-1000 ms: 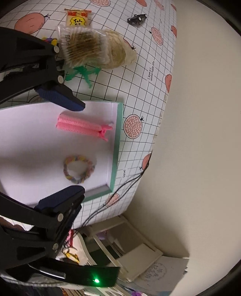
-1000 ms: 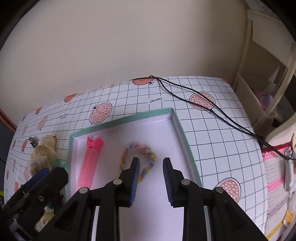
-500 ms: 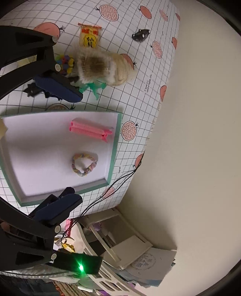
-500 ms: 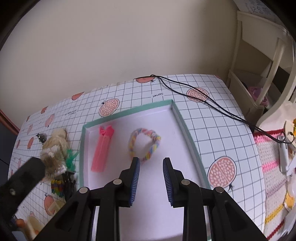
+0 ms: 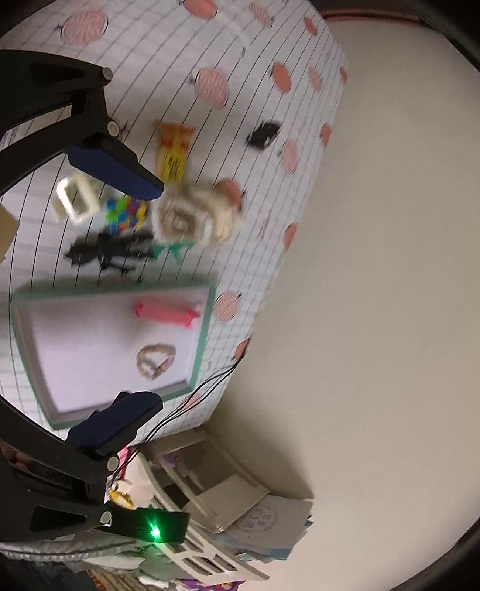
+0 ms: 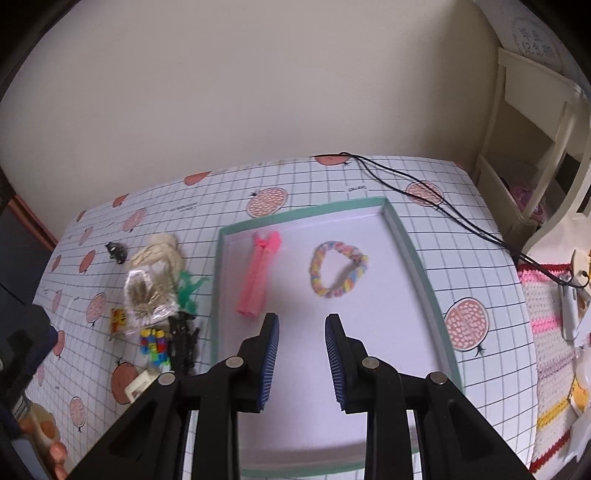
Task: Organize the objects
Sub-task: 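Open the right gripper to drop the rainbow ring in the tray while the left withdraws, then move the left gripper to the cream claw clip while the right approaches the black figure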
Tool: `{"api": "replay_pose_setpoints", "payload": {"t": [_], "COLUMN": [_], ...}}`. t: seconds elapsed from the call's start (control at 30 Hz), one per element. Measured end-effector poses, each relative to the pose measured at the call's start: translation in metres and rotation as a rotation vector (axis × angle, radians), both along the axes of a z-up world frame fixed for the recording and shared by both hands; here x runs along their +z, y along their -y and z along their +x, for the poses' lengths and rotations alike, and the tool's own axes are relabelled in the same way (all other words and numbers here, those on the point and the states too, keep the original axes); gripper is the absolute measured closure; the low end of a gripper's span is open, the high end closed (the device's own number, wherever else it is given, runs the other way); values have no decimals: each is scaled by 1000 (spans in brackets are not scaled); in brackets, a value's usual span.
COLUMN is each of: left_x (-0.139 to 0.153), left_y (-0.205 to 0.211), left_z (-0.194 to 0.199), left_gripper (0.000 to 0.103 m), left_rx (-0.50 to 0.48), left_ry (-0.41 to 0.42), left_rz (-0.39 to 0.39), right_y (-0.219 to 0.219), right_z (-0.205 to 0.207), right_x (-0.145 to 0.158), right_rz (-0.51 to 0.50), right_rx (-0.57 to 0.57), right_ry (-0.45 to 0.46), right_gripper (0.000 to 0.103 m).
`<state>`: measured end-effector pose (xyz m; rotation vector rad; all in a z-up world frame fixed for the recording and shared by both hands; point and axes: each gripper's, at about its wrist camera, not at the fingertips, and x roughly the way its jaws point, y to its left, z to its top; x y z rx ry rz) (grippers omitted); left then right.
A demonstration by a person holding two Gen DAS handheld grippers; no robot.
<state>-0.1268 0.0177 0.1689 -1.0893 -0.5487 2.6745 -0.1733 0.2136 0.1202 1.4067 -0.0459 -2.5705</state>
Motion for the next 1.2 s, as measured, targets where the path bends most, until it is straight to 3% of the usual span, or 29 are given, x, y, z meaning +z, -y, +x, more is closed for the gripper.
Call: {"api": "replay_pose_setpoints", "payload": {"t": [0.2, 0.23, 0.3, 0.4, 0.63, 0.7, 0.93, 1.07, 1.2], "left_x": [-8, -10, -14, -24, -50, -58, -82, -89, -95], "left_y": [41, 45, 55, 67, 75, 78, 85, 85, 79], "left_z": [10, 9, 9, 8, 2, 0, -3, -2, -5], "left_gripper": [0, 0, 0, 0, 0, 0, 0, 0, 0], "left_rx": [88, 97, 118, 163, 210, 234, 261, 268, 238], "left_ry": [23, 31, 44, 71, 139, 153, 233, 249, 282], "left_rz": [-23, -25, -28, -40, -66, -58, -75, -87, -104], "right_y": [26, 31, 43, 66, 98, 106, 112, 108, 110], "right_z": [12, 15, 19, 23, 27, 30, 30, 27, 26], "right_x": [-2, -2, -2, -4, -24, -31, -47, -53, -55], "right_rz": [4, -6, -16, -3, -1, 15, 46, 44, 42], "right_rx": [77, 95, 131, 191, 272, 291, 330, 313, 319], "right_ry": [-2, -3, -9, -29, 19, 30, 53, 59, 58], "right_gripper": [74, 71, 54, 52, 50, 42, 29, 10, 8]}}
